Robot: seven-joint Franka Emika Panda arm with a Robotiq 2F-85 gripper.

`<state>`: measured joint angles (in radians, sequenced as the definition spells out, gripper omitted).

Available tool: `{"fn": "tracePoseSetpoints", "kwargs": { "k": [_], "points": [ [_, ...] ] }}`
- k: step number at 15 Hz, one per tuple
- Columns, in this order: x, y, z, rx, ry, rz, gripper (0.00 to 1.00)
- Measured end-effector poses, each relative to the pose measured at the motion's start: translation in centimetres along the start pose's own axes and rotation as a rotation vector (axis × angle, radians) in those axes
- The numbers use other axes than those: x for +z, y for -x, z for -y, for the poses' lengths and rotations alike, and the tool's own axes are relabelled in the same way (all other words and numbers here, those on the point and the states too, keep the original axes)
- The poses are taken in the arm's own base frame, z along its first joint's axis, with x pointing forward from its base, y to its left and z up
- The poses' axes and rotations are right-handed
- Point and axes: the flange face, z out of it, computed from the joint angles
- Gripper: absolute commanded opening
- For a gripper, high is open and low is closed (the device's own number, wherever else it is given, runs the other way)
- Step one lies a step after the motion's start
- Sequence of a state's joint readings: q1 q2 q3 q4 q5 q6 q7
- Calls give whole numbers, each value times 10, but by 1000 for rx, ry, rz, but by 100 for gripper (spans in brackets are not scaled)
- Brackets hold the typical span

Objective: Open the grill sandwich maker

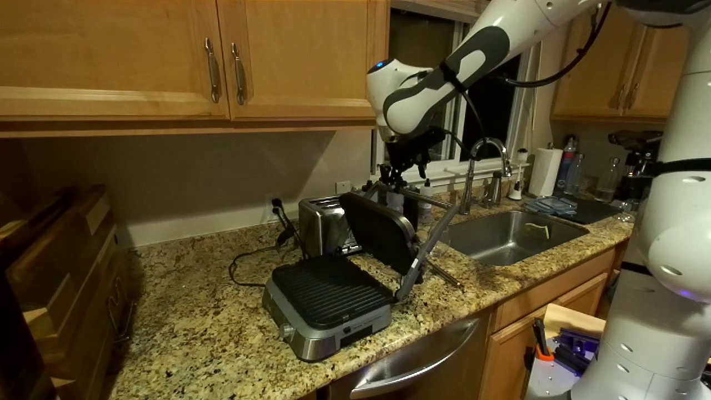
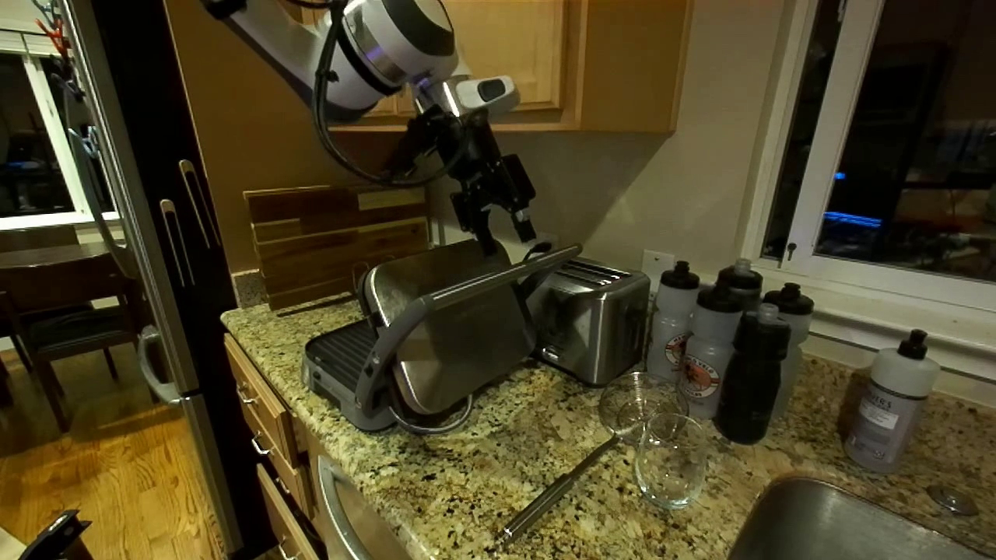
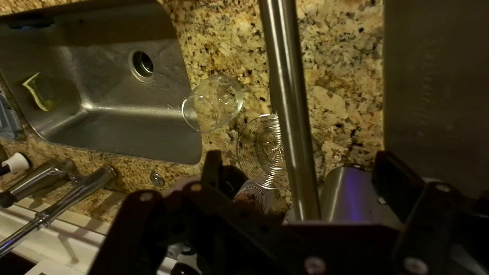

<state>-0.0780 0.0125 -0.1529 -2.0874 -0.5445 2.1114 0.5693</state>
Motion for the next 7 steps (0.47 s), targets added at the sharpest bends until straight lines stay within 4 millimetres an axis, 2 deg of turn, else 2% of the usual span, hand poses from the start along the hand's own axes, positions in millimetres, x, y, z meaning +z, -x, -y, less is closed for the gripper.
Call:
{"fn": "tracePoseSetpoints", "kwargs": {
  "k": [4,7],
  "points": [
    [-47,19,4,-11,-141,-3,100],
    [-72,34,7,-30,-197,-20,100]
  ]
}}
